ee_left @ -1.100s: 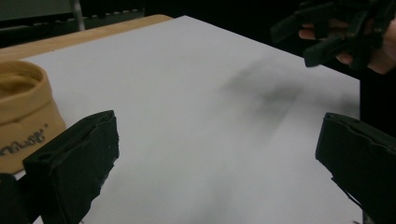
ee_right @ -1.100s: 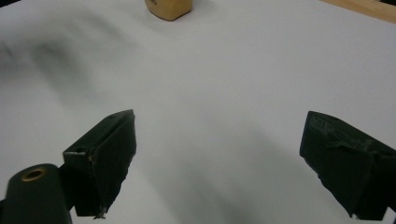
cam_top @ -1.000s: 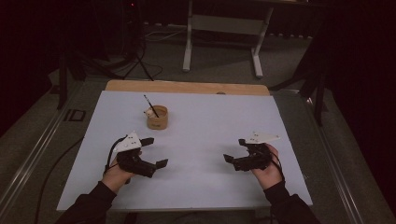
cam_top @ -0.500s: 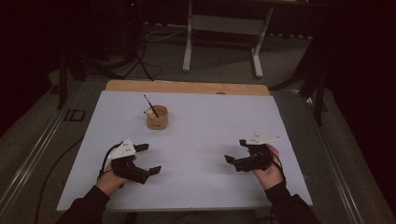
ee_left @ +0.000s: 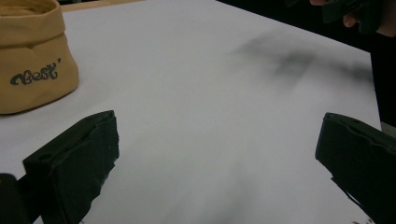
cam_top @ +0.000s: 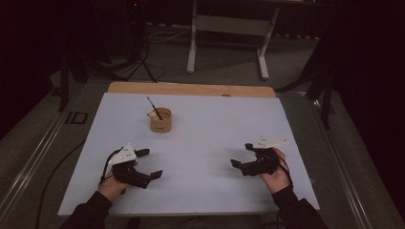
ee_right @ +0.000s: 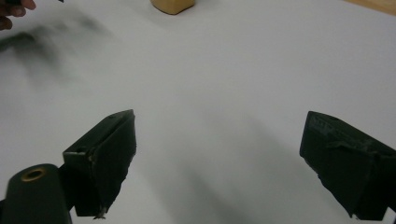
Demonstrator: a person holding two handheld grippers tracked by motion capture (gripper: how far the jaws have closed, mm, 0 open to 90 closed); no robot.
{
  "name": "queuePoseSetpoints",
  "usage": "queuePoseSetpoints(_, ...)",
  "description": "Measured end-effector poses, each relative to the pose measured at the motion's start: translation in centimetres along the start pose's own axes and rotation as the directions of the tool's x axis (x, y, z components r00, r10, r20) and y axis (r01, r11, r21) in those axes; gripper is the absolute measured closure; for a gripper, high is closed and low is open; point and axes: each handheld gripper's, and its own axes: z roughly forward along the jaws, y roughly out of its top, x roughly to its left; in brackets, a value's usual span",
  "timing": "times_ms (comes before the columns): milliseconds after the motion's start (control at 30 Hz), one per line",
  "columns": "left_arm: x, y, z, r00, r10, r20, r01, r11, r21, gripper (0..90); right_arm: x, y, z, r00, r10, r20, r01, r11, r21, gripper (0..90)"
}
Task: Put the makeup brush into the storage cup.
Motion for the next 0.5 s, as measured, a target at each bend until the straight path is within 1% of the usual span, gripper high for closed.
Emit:
queuePoseSetpoints(67, -0.08, 0.03, -0.13, 1.0000, 0.004, 0.003, -0.004, 1.0000, -0.001, 0.0, -0.12, -0.07, 0.04, 1.0000, 0.005, -0.001, -0.005, 1.000, 0.000, 10.8)
queuePoseSetpoints(133, -0.11, 0.09, -0.27, 0.9999, 0.007, 0.012, -0.007, 0.9999, -0.012, 0.0, -0.27, -0.13, 0.04, 0.9999, 0.008, -0.008, -0.008, 1.000, -0.004, 10.8)
queuePoseSetpoints(167, -0.12, 0.11, -0.30, 0.9999, 0.011, 0.012, -0.011, 0.9999, -0.009, 0.0, -0.34, -0.16, 0.02, 0.9999, 0.006, -0.016, -0.006, 1.000, -0.012, 10.8)
queuePoseSetpoints(233, -0.13, 0.11, -0.34, 0.9998, 0.012, 0.018, -0.012, 0.9999, -0.012, 0.0, -0.48, -0.23, -0.03, 0.9999, -0.003, -0.016, 0.003, 1.000, -0.016, 10.8)
queuePoseSetpoints(300, -0.12, 0.06, -0.34, 0.9998, 0.007, 0.019, -0.007, 0.9999, -0.010, 0.0, -0.69, -0.36, -0.12, 0.9994, 0.006, -0.034, -0.007, 1.000, -0.026, 10.8)
queuePoseSetpoints(400, -0.11, 0.10, -0.32, 0.9997, 0.005, 0.023, -0.005, 0.9999, -0.011, 0.0, -0.81, -0.46, -0.16, 0.9993, 0.011, -0.037, -0.012, 1.000, -0.025, 10.8)
queuePoseSetpoints(500, -0.18, 0.15, -0.32, 0.9997, 0.008, 0.024, -0.008, 0.9999, -0.010, 0.0, -0.73, -0.51, -0.06, 0.9993, 0.003, -0.037, -0.004, 1.000, -0.020, 10.8)
